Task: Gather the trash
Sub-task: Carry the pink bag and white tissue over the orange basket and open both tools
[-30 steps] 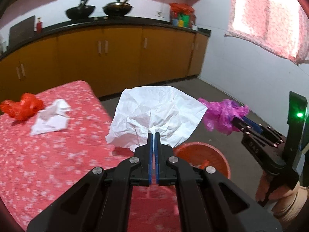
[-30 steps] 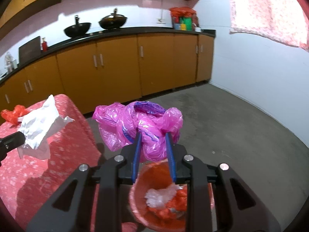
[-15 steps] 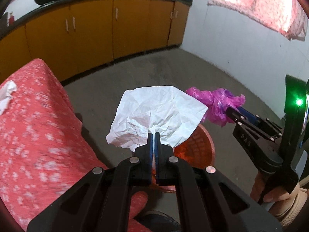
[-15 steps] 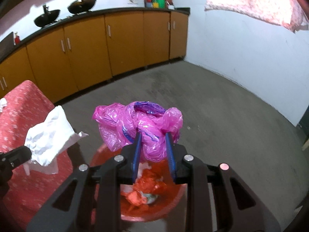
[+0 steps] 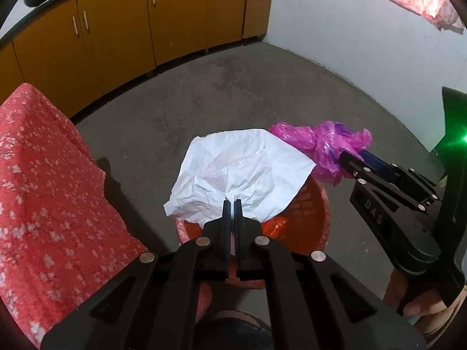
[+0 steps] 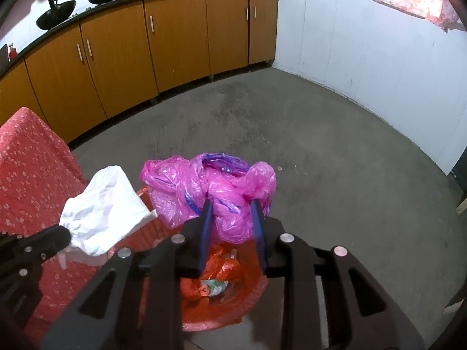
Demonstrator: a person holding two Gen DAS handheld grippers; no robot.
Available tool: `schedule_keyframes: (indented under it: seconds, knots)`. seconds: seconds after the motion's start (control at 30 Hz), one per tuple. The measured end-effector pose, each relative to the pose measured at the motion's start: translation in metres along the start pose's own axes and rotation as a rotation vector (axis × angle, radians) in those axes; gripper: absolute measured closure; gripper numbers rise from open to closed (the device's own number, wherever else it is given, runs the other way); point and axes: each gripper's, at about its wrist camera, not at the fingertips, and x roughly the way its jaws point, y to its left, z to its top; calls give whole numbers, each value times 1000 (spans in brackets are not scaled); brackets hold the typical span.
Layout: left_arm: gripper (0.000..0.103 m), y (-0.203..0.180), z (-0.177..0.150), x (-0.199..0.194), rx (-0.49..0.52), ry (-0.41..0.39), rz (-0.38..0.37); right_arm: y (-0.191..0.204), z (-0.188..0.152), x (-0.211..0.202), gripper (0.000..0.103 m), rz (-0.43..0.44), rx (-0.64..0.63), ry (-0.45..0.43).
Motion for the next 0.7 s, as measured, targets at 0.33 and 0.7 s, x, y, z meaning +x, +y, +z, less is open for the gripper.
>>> schedule_keyframes:
  seconds: [0.33,0.7]
  knots:
    - [95,-1,-3,11,-44,21,-7,2,6,16,69,31,-10,17]
    - [95,10,3,-11,-105,-25,-24,5,6,-6,69,35,-20,-25]
